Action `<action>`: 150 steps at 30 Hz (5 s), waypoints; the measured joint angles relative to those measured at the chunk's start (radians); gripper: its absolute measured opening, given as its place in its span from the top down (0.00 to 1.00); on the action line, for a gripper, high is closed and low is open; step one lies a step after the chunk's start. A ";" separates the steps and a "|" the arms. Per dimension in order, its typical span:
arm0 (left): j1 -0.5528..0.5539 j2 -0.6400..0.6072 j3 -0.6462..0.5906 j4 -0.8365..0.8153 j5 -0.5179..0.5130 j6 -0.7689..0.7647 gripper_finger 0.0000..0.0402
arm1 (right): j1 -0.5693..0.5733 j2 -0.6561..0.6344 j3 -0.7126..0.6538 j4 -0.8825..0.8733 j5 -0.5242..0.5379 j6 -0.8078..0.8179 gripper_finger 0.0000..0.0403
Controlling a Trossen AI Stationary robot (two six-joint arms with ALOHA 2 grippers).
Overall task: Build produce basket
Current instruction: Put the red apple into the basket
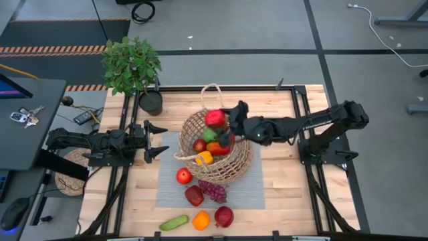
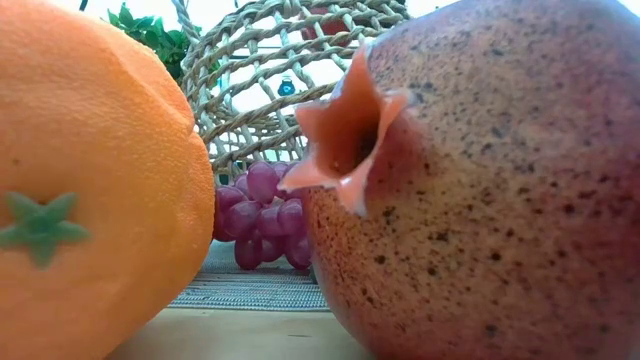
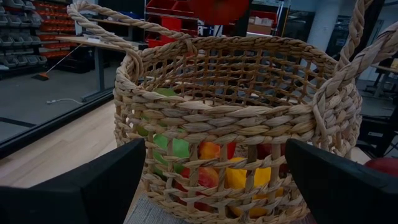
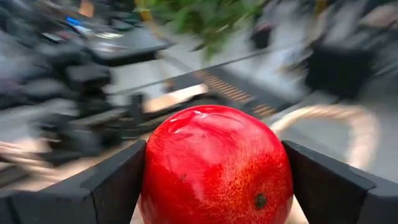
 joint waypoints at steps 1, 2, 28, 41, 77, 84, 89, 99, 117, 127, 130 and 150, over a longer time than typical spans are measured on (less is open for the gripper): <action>0.000 0.000 0.000 0.000 0.000 0.000 0.02 | -0.012 -0.006 0.000 -0.008 -0.071 0.059 0.10; 0.000 0.000 0.000 0.000 0.000 0.000 0.02 | -0.024 -0.012 0.000 -0.018 -0.137 0.114 0.10; 0.000 0.000 0.000 0.000 0.000 0.000 0.02 | -0.086 -0.087 0.000 0.030 -0.729 0.352 0.10; 0.000 0.000 0.000 0.000 0.000 0.000 0.02 | -0.086 -0.140 0.000 0.028 -1.213 0.077 0.10; 0.000 0.000 0.000 0.000 0.000 0.000 0.02 | -0.083 -0.231 0.000 -0.072 -1.145 -0.005 0.10; 0.000 0.000 0.000 0.000 0.000 0.000 0.02 | -0.073 -0.188 0.000 -0.067 -0.820 -0.027 0.10; 0.000 0.000 0.000 0.000 0.000 0.000 0.02 | -0.072 -0.137 0.002 -0.040 -0.813 -0.030 0.10; 0.000 0.000 0.000 0.001 0.000 0.000 0.02 | -0.046 -0.023 0.173 -0.158 -0.768 -0.063 0.10; 0.000 0.000 0.000 0.000 0.000 0.000 0.02 | -0.036 0.076 0.327 -0.327 -0.503 -0.135 0.10; 0.000 0.000 0.000 0.005 0.000 0.000 0.02 | -0.064 0.159 0.328 -0.495 -0.499 -0.136 0.10; 0.000 0.003 0.000 0.009 0.000 0.000 0.02 | -0.075 0.213 0.328 -0.500 -0.499 -0.141 0.10; 0.000 0.009 0.000 0.003 0.000 0.000 0.02 | -0.103 0.545 0.726 -0.837 -0.564 -0.229 0.10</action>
